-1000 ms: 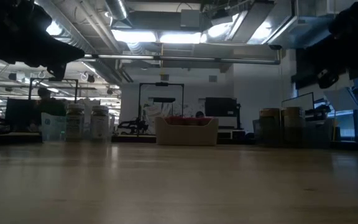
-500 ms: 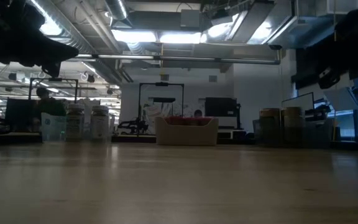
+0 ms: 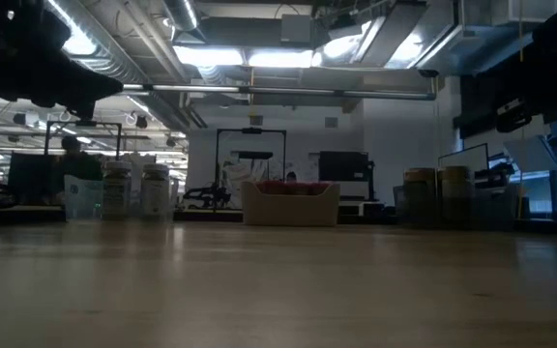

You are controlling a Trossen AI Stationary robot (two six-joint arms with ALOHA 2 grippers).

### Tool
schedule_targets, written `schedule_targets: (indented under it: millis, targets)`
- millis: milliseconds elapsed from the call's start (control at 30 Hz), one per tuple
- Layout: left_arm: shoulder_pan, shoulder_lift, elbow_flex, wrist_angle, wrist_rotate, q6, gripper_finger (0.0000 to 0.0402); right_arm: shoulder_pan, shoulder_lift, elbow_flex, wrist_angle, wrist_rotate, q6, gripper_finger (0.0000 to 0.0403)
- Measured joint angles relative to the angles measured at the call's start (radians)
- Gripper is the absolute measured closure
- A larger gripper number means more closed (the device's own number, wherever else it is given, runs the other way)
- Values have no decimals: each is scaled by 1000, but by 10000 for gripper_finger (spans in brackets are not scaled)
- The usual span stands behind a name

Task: Sort spices by type
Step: Return to Home Position

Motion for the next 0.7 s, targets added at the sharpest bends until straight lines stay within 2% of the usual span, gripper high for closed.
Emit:
schedule_targets:
  millis: [333, 467, 700]
  targets:
    - [50, 0, -1, 3, 9, -1, 398, 0, 0, -2, 4, 55, -42, 387]
    - [47, 0, -14, 40, 50, -11, 398, 0, 1, -2, 4, 55, -48, 386]
    - [49, 5, -18, 50, 49, 4, 398, 0, 1, -2, 4, 43, -48, 386]
